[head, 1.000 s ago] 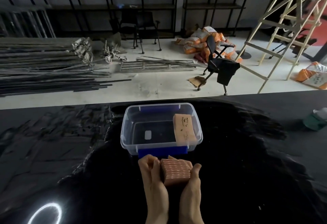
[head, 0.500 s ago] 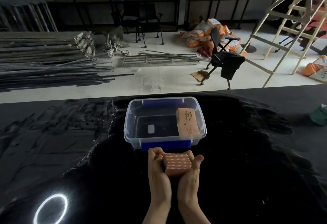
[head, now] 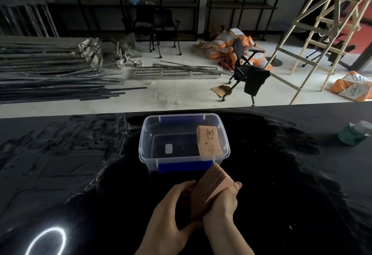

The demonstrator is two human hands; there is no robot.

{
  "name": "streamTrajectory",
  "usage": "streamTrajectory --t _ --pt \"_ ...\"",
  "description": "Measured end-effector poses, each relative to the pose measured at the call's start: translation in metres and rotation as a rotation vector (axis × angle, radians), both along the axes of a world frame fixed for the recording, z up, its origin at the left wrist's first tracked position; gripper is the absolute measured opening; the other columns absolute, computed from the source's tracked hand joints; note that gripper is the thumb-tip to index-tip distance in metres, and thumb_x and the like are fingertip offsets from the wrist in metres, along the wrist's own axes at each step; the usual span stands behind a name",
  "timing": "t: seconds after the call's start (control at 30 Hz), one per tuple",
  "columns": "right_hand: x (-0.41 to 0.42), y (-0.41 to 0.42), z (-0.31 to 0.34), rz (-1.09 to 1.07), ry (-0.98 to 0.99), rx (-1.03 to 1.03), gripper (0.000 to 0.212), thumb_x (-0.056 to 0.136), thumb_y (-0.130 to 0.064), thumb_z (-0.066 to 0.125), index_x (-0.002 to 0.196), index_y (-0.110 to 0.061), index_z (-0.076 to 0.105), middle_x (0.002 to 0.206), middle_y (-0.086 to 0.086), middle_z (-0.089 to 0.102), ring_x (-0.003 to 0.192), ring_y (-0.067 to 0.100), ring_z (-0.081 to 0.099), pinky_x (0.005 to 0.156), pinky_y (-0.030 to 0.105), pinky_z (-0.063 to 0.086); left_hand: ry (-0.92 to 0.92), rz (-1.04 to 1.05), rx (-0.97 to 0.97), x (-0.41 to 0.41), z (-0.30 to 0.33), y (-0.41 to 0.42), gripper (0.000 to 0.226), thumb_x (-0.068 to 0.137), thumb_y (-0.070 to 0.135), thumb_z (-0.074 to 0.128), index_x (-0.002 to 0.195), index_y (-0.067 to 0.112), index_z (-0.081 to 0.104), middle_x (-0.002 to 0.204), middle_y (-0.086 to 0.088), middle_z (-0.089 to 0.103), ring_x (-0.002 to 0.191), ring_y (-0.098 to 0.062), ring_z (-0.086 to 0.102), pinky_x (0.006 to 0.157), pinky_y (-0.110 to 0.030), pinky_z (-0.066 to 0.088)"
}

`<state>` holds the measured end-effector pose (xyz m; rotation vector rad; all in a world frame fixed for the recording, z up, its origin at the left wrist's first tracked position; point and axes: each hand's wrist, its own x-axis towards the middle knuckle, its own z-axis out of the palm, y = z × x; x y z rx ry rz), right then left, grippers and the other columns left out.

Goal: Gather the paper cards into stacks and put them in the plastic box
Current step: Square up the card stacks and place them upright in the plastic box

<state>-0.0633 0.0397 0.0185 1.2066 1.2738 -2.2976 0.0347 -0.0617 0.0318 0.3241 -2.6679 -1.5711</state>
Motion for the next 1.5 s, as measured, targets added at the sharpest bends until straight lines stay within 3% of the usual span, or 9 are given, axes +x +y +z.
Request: streamTrajectory --t 0.17,0.3,0.43,0.6,0.73,0.87,1.03,1.13,1.5 --pt "0.003 0.006 0.007 0.125 0.034 0.059 0.059 0.103 -0.061 0.037 0.096 -0.008 0.061 0.08 0.018 0.068 0.073 0.033 0.063 0.062 0.037 0.048 0.118 0.028 -0.056 0.001 0.003 -0.013 0.061 0.073 0.028 0.077 0.131 0.039 0.058 0.122 0.023 0.068 0.117 0.005 0.063 0.1 -0.024 0.055" --pt "0.008 0.03 0.006 0.336 0.461 0.336 0.059 0.104 -0.059 0.031 0.095 -0.019 0.073 0.077 0.006 0.079 0.079 0.027 0.074 0.073 0.041 0.055 0.116 -0.029 -0.187 0.001 0.011 -0.034 0.057 0.076 0.031 0.074 0.128 0.046 0.056 0.12 0.03 0.062 0.114 0.008 0.061 0.097 -0.019 0.053" --pt "0.009 0.023 -0.009 0.575 0.753 0.541 0.027 0.1 -0.047 0.05 0.094 -0.032 0.072 0.09 -0.005 0.076 0.081 0.015 0.073 0.068 0.032 0.06 0.002 -0.16 -0.405 -0.006 0.004 -0.043 0.056 0.081 0.038 0.067 0.132 0.05 0.047 0.122 0.032 0.053 0.116 0.01 0.051 0.105 -0.023 0.046" --pt "0.013 0.014 -0.03 0.569 0.731 0.668 0.012 0.101 -0.027 0.059 0.091 -0.022 0.065 0.087 -0.017 0.07 0.075 0.009 0.069 0.059 0.02 0.056 0.015 -0.068 -0.292 -0.004 -0.018 -0.037 0.059 0.076 0.032 0.062 0.131 0.051 0.05 0.122 0.028 0.054 0.117 0.001 0.054 0.102 -0.027 0.05" --pt "0.014 0.014 -0.034 0.595 0.723 0.703 0.018 0.103 -0.024 0.057 0.086 -0.021 0.062 0.083 -0.007 0.07 0.066 0.017 0.066 0.057 0.03 0.057 0.079 0.275 0.294 -0.002 -0.024 -0.009 0.055 0.082 0.048 0.062 0.136 0.04 0.052 0.134 0.016 0.059 0.126 -0.001 0.057 0.107 -0.032 0.048" --pt "0.016 0.013 -0.03 0.54 0.7 0.62 0.028 0.106 -0.027 0.05 0.083 -0.015 0.062 0.073 -0.002 0.068 0.059 0.009 0.059 0.055 0.025 0.052 0.135 0.669 0.495 -0.026 -0.018 0.025 0.042 0.099 0.057 0.04 0.12 0.03 0.065 0.111 0.006 0.073 0.106 -0.004 0.068 0.101 -0.041 0.053" --pt "0.02 0.008 -0.03 0.467 0.685 0.668 0.031 0.106 -0.028 0.048 0.081 -0.016 0.061 0.071 0.001 0.067 0.065 0.009 0.065 0.056 0.019 0.053 0.203 0.73 0.362 -0.035 -0.016 0.021 0.026 0.107 0.019 0.039 0.112 0.024 0.064 0.081 -0.007 0.074 0.082 -0.012 0.072 0.075 -0.034 0.057" --pt "0.023 0.005 -0.032 0.51 0.709 0.819 0.026 0.105 -0.016 0.051 0.08 -0.019 0.057 0.071 -0.002 0.065 0.07 0.003 0.065 0.058 0.014 0.05 0.148 0.743 0.252 -0.033 -0.026 0.019 0.027 0.107 0.012 0.037 0.108 0.023 0.062 0.082 -0.004 0.074 0.08 -0.01 0.071 0.078 -0.046 0.061" --pt "0.019 0.003 -0.032 0.497 0.746 0.783 0.03 0.106 -0.015 0.049 0.077 -0.016 0.057 0.066 0.0 0.062 0.061 0.007 0.061 0.051 0.014 0.046 0.177 0.831 0.322 -0.034 -0.03 0.021 0.029 0.104 0.005 0.038 0.094 0.02 0.06 0.078 -0.007 0.074 0.076 -0.011 0.068 0.083 -0.047 0.055"
